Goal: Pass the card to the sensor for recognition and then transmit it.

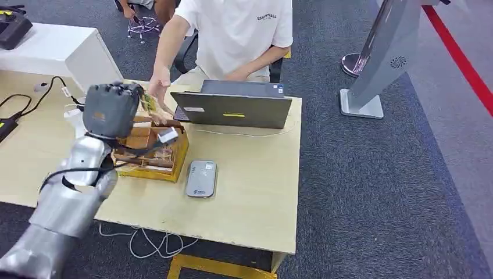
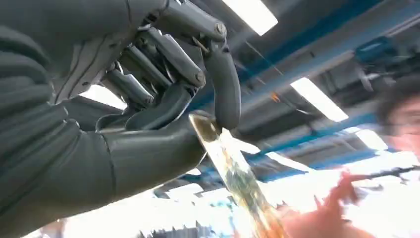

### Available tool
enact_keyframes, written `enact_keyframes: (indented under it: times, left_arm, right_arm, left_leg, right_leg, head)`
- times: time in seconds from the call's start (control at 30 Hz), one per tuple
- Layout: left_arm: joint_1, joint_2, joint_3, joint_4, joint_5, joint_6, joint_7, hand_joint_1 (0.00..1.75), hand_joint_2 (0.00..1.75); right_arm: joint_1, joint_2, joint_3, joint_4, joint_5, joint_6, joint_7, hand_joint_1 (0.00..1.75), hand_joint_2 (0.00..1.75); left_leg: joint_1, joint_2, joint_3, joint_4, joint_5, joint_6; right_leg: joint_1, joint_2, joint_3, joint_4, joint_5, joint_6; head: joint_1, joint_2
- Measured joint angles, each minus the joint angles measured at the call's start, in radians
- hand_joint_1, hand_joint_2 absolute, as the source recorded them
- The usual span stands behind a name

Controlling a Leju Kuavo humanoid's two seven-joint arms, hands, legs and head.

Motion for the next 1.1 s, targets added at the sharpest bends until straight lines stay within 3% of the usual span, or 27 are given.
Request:
enact_keyframes:
  times: [0.1, 0.2, 0.47, 0.5, 1.1]
  left_arm:
    - [-0.148, 0.014, 0.000, 0.164, -0.027, 0.008, -0.001, 1.75, 1.75]
    - [-0.222, 0.016, 0.000, 0.261, -0.042, 0.013, 0.001, 1.75, 1.75]
    - [-0.235, 0.030, 0.000, 0.393, -0.048, 0.038, 0.019, 1.75, 1.75]
    - [-0.232, 0.034, 0.000, 0.399, -0.044, 0.038, 0.019, 0.00, 1.75]
    - [-0.187, 0.074, 0.005, 0.433, 0.014, 0.040, 0.002, 0.00, 1.75]
  right_arm:
    - [-0.002, 0.000, 0.008, 0.000, 0.000, 0.000, 0.007, 0.00, 1.75]
    - [-0.005, 0.000, 0.015, 0.000, -0.001, 0.000, 0.019, 0.00, 1.75]
    - [-0.007, 0.000, 0.028, -0.002, -0.005, 0.000, 0.022, 0.00, 1.75]
    - [-0.007, 0.000, 0.029, -0.003, -0.005, 0.000, 0.021, 0.00, 1.75]
    - [-0.007, 0.000, 0.033, -0.003, -0.009, 0.000, 0.024, 0.00, 1.75]
  left_leg:
    - [0.000, 0.001, 0.000, 0.000, 0.001, 0.000]
    - [0.000, 0.001, 0.000, 0.000, 0.001, 0.000]
    - [-0.001, 0.001, -0.001, 0.000, 0.001, 0.000]
    - [-0.001, 0.001, 0.000, 0.000, 0.001, 0.000]
    - [-0.001, 0.001, -0.001, 0.000, 0.001, 0.000]
  right_leg:
    - [0.000, 0.002, 0.000, 0.000, 0.001, 0.000]
    - [0.000, 0.002, 0.000, 0.000, 0.001, 0.000]
    - [0.000, 0.001, 0.000, 0.000, 0.001, 0.000]
    - [0.000, 0.001, 0.000, 0.000, 0.001, 0.000]
    - [0.000, 0.001, 0.000, 0.000, 0.001, 0.000]
  head:
    - [-0.001, 0.000]
    - [-0.001, 0.000]
    - [0.000, 0.000]
    - [-0.001, 0.000]
    - [-0.001, 0.000]
